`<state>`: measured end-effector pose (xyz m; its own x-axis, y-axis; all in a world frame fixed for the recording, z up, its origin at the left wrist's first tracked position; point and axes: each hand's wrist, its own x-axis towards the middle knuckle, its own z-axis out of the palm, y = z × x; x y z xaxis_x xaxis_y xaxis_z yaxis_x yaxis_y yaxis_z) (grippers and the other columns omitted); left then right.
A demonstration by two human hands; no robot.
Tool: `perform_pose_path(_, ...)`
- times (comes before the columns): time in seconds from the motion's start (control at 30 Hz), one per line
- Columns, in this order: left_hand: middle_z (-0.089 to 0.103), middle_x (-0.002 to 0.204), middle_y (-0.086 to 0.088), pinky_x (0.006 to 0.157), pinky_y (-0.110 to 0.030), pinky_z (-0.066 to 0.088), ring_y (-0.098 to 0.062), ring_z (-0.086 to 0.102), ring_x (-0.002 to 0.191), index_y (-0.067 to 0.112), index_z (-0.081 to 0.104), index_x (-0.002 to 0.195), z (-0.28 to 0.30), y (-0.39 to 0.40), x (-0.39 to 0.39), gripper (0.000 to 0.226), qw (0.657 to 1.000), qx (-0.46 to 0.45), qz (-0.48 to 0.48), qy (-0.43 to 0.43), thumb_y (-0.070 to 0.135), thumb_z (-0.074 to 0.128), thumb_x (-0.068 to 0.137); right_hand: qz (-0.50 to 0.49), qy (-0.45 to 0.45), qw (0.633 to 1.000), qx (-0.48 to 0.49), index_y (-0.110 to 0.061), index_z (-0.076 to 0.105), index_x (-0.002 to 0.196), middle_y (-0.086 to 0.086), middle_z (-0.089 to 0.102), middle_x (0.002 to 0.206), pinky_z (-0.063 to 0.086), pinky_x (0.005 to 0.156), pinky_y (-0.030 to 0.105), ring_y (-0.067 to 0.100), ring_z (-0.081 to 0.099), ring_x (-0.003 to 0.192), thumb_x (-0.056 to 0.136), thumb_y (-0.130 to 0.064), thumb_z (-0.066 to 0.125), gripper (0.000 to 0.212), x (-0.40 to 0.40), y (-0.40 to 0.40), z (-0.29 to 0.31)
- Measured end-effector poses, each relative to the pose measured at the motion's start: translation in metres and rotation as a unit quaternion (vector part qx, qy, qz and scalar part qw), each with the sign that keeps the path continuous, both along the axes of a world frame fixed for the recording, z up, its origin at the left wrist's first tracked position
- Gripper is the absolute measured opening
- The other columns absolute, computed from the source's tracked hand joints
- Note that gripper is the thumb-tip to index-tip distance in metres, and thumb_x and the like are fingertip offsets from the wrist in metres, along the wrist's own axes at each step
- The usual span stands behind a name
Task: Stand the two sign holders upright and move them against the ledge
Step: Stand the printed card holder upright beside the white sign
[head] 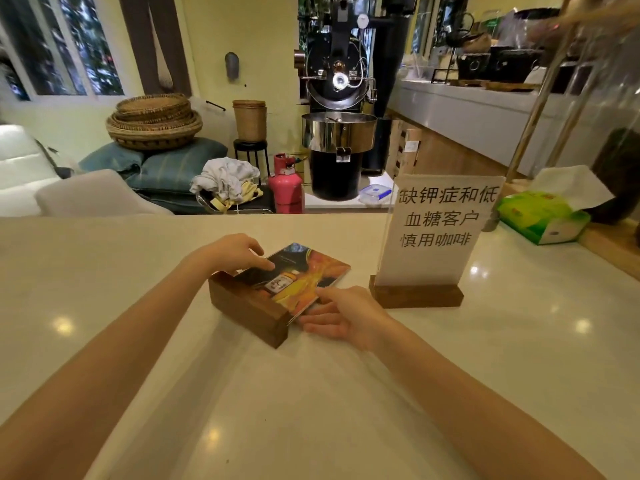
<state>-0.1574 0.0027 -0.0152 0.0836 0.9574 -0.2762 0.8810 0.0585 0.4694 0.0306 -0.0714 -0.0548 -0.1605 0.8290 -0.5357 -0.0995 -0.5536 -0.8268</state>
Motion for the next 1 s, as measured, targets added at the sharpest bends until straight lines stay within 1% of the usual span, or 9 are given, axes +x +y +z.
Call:
perform_pose_path(0.2,0.061,0.115,-0.011,0.088,-0.034,0.043,-0.023,0.052,0.1,0.008,0.058,0.117,-0.004,0.005,-0.01,0.043,0.999,-0.048,0.019,0.001,0.028,0.065,0.079,-0.022,0.012,1.0,0.002,0.0,0.054,0.113,0.016,0.067,0.086,0.06,0.068,0.035,0.026,0.069,0.071,0.083,-0.01,0.061,0.032,-0.019,0.005,-0.008)
perform_pose_path(0.33,0.059,0.107,-0.007,0.091,-0.036,0.044,-0.023,0.051,0.102,0.009,0.058,0.117,-0.005,0.006,-0.014,0.044,0.998,-0.056,0.023,-0.021,0.024,0.068,0.077,-0.037,-0.007,0.999,0.025,-0.002,0.054,0.112,0.017,0.07,0.105,0.06,0.073,0.036,0.025,0.071,0.077,0.08,-0.007,0.066,0.035,-0.025,0.007,-0.014)
perform_pose_path(0.53,0.059,0.12,-0.012,0.096,-0.041,0.045,-0.024,0.05,0.105,0.008,0.054,0.12,-0.002,0.007,-0.01,0.048,0.998,-0.042,0.029,-0.043,0.023,0.069,0.077,-0.033,-0.065,0.995,0.073,-0.005,0.054,0.105,0.015,0.069,0.105,0.06,0.054,0.026,0.021,0.071,0.074,0.082,-0.01,0.065,0.026,-0.017,0.005,-0.006)
perform_pose_path(0.6,0.058,0.114,-0.011,0.092,-0.041,0.046,-0.024,0.05,0.103,0.007,0.053,0.12,0.001,0.005,-0.008,0.047,0.997,-0.031,0.029,-0.071,0.019,0.069,0.078,-0.034,-0.074,0.989,0.12,-0.007,0.054,0.097,0.016,0.068,0.105,0.059,0.05,0.026,0.021,0.069,0.073,0.082,-0.009,0.064,0.018,-0.012,0.005,-0.004)
perform_pose_path(0.67,0.057,0.108,-0.011,0.083,-0.04,0.051,-0.024,0.053,0.1,0.007,0.052,0.121,0.005,0.003,-0.006,0.047,0.994,-0.016,0.024,-0.107,0.017,0.069,0.078,-0.035,-0.11,0.977,0.181,-0.013,0.051,0.087,0.017,0.068,0.107,0.061,0.061,0.036,0.025,0.07,0.079,0.082,-0.009,0.065,0.016,-0.007,0.006,-0.001)
perform_pose_path(0.73,0.058,0.103,-0.01,0.073,-0.036,0.053,-0.026,0.056,0.096,0.008,0.051,0.122,0.007,0.001,-0.004,0.049,0.99,0.013,0.02,-0.142,0.016,0.069,0.077,-0.03,-0.162,0.957,0.239,-0.016,0.049,0.087,0.016,0.068,0.106,0.06,0.069,0.045,0.026,0.071,0.082,0.081,-0.013,0.066,0.018,-0.001,0.007,0.002)
perform_pose_path(0.77,0.059,0.101,-0.01,0.07,-0.034,0.053,-0.026,0.057,0.095,0.01,0.05,0.123,0.008,0.0,-0.002,0.05,0.987,0.033,0.018,-0.155,0.016,0.069,0.077,-0.029,-0.174,0.949,0.263,-0.017,0.048,0.089,0.015,0.068,0.107,0.061,0.068,0.043,0.025,0.071,0.082,0.082,-0.014,0.065,0.019,0.002,0.006,0.004)
perform_pose_path(0.9,0.062,0.096,-0.007,0.064,-0.029,0.053,-0.024,0.06,0.091,0.018,0.052,0.123,0.005,-0.006,0.008,0.048,0.972,0.11,0.008,-0.207,0.015,0.068,0.078,-0.038,-0.191,0.92,0.34,-0.017,0.043,0.1,0.01,0.065,0.108,0.058,0.055,0.019,0.016,0.066,0.082,0.085,-0.013,0.06,0.023,0.01,0.001,0.009)
perform_pose_path(1.0,0.065,0.098,-0.013,0.068,-0.035,0.056,-0.028,0.064,0.091,0.021,0.054,0.122,0.0,-0.012,0.016,0.048,0.959,0.158,0.005,-0.234,0.012,0.068,0.077,-0.039,-0.232,0.889,0.392,-0.023,0.042,0.102,0.008,0.066,0.105,0.057,0.056,0.017,0.011,0.066,0.079,0.087,-0.016,0.058,0.023,0.016,-0.004,0.006)
